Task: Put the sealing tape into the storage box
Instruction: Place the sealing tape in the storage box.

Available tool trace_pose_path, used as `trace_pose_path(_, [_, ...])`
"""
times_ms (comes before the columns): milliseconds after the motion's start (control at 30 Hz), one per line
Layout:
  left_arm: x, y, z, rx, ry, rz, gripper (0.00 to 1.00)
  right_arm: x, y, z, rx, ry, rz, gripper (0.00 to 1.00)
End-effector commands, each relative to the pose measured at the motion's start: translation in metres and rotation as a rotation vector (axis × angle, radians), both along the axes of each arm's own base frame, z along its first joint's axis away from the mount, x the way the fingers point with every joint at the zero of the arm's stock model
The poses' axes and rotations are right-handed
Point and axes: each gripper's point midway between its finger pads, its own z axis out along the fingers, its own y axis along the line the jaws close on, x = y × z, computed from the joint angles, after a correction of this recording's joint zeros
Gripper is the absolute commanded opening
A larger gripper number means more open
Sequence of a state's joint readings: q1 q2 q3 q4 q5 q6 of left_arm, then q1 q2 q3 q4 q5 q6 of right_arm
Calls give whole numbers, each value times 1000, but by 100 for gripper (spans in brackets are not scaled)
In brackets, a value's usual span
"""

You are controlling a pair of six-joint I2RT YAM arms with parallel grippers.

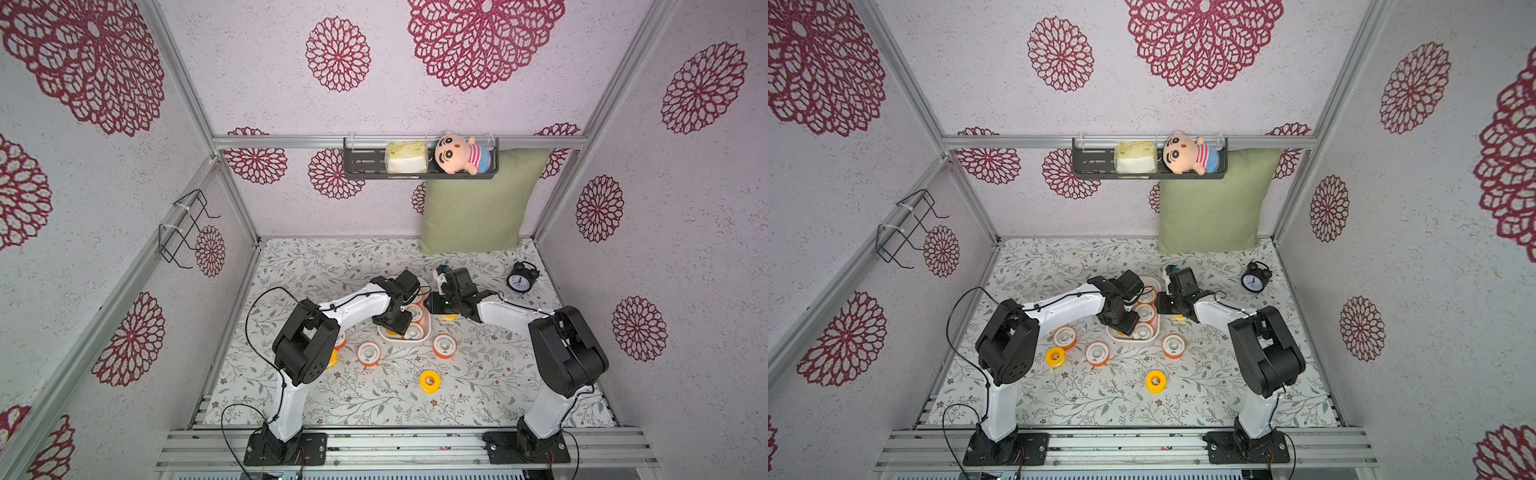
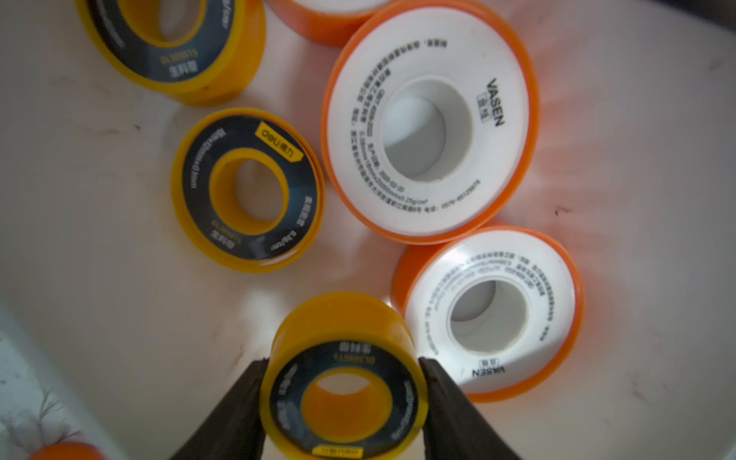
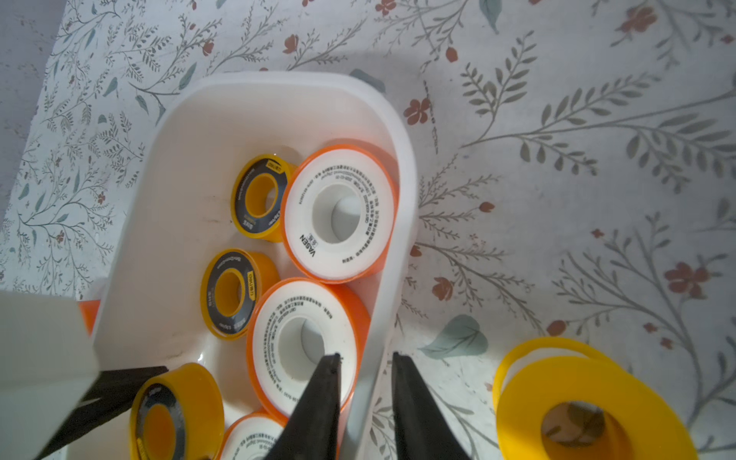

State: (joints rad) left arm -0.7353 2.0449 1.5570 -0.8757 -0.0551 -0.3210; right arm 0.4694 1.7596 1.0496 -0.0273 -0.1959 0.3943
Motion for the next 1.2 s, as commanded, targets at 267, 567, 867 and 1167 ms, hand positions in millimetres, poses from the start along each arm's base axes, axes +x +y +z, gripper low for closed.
trace_pose_path(267, [-1,3,13,48,-25,-21,62,3,4,3,-1,-1,11,27])
trace_pose_path(567, [-7,9,13,89,-7,-23,66,4,3,3,-5,-1,11,26])
trace_pose_path(867, [-9,9,13,105,-7,-24,67,4,3,4,-13,-1,11,26])
trace_pose_path(1167, [3,-1,59,-23,-132,-1,74,7,1,16,-13,-36,7,27])
